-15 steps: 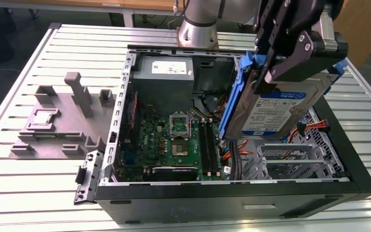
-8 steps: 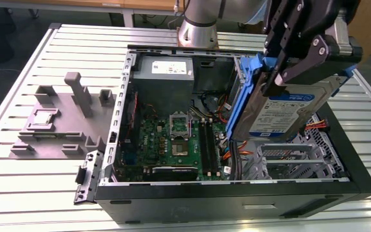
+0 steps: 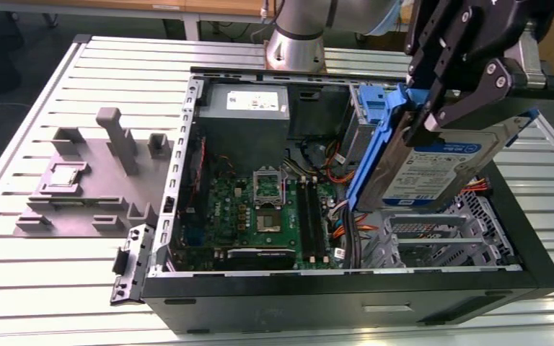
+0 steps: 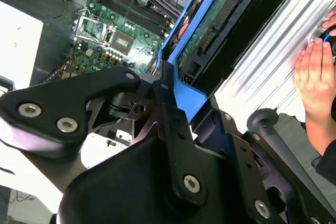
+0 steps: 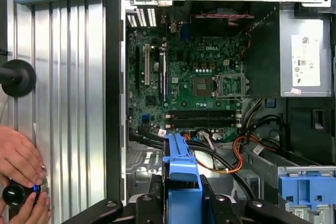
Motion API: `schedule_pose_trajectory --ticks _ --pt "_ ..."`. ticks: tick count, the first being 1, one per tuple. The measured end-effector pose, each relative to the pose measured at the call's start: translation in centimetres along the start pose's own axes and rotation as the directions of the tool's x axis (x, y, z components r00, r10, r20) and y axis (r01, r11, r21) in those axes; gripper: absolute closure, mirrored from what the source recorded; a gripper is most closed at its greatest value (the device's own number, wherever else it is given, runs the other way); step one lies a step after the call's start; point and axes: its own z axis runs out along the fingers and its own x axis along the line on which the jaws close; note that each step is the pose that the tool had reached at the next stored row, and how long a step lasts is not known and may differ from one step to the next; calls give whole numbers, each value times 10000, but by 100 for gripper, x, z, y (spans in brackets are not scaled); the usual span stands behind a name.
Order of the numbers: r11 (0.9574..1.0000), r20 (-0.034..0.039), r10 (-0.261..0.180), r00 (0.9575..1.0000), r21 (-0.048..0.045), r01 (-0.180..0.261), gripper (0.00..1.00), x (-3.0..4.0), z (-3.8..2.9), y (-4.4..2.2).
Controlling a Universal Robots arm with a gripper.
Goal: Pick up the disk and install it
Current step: 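Insert the disk into the insertion slot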
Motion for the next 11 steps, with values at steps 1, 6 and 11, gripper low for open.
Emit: schedule_pose_trajectory --ticks 1,6,11 --pt "10000 1 0 10000 0 0 64 2 3 -15" --pt "10000 0 0 10000 -3 0 64 26 14 -93" --pt "10000 -1 -1 10000 -4 1 64 40 27 -164"
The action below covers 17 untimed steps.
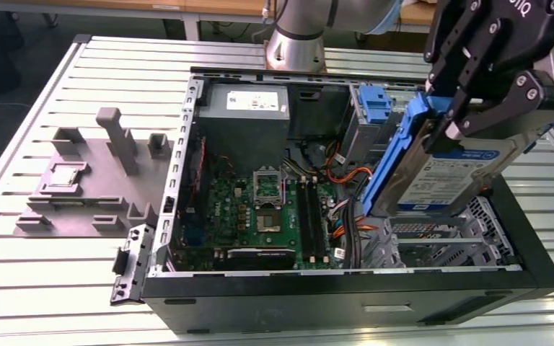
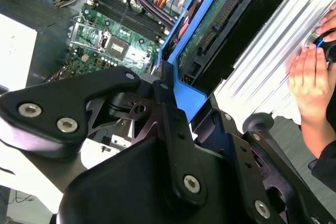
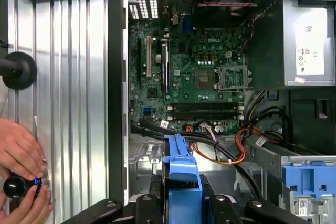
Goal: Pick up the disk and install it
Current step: 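Insert the disk into the insertion slot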
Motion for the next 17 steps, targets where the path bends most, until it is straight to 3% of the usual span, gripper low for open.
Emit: schedule_pose_trajectory --ticks 9,17 --pt "10000 1 0 10000 0 0 64 10 19 -110" --pt "10000 0 0 10000 0 0 64 11 21 -119"
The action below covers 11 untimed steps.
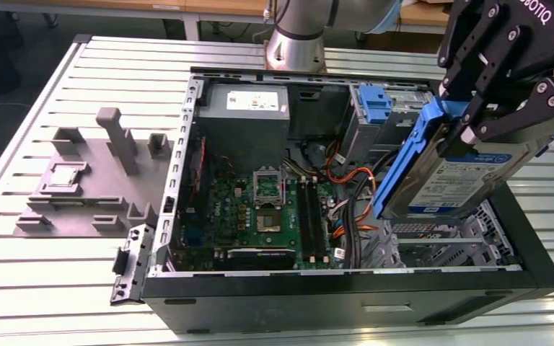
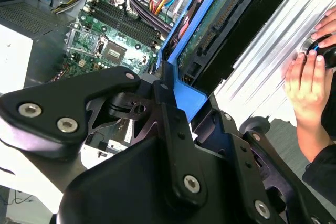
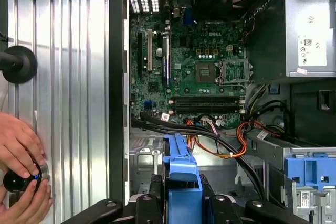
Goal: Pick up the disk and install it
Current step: 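Insert the disk into the insertion slot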
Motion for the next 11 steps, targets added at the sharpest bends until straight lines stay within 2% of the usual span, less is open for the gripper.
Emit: schedule_pose_trajectory --ticks 11 --pt "10000 1 0 10000 0 0 64 -2 9 -84"
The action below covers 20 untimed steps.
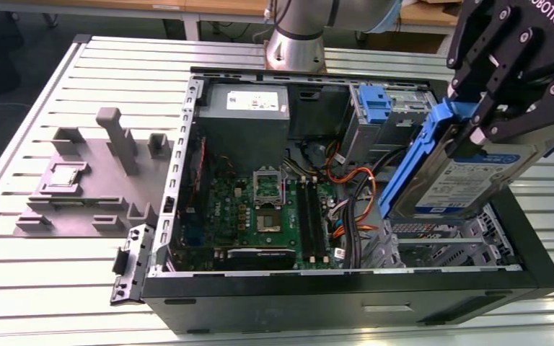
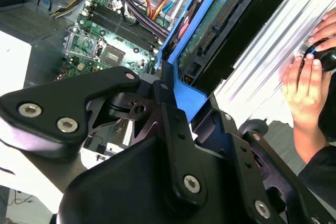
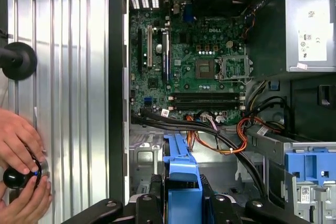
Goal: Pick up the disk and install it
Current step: 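Insert the disk into the insertion slot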
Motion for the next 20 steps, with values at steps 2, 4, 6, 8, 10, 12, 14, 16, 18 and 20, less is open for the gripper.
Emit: schedule_pose_trajectory --ticks 2,4,6,8,10,12,14,16,18,20 --pt "10000 0 0 10000 0 0 64 0 6 -19" --pt "10000 -1 0 10000 0 0 64 -1 11 -49" --pt "10000 1 0 10000 0 0 64 -2 16 -81" --pt "10000 0 1 10000 0 -1 64 -3 20 -114" --pt "10000 -1 1 10000 0 -1 64 -4 24 -139" --pt "10000 0 0 10000 0 0 64 -5 30 -162" --pt "10000 -1 0 10000 0 0 64 -5 35 -184" --pt "10000 0 0 10000 0 0 64 -6 43 -197" --pt "10000 0 0 10000 0 0 64 -6 52 -206" --pt "10000 0 2 10000 0 -2 64 -5 61 -206"
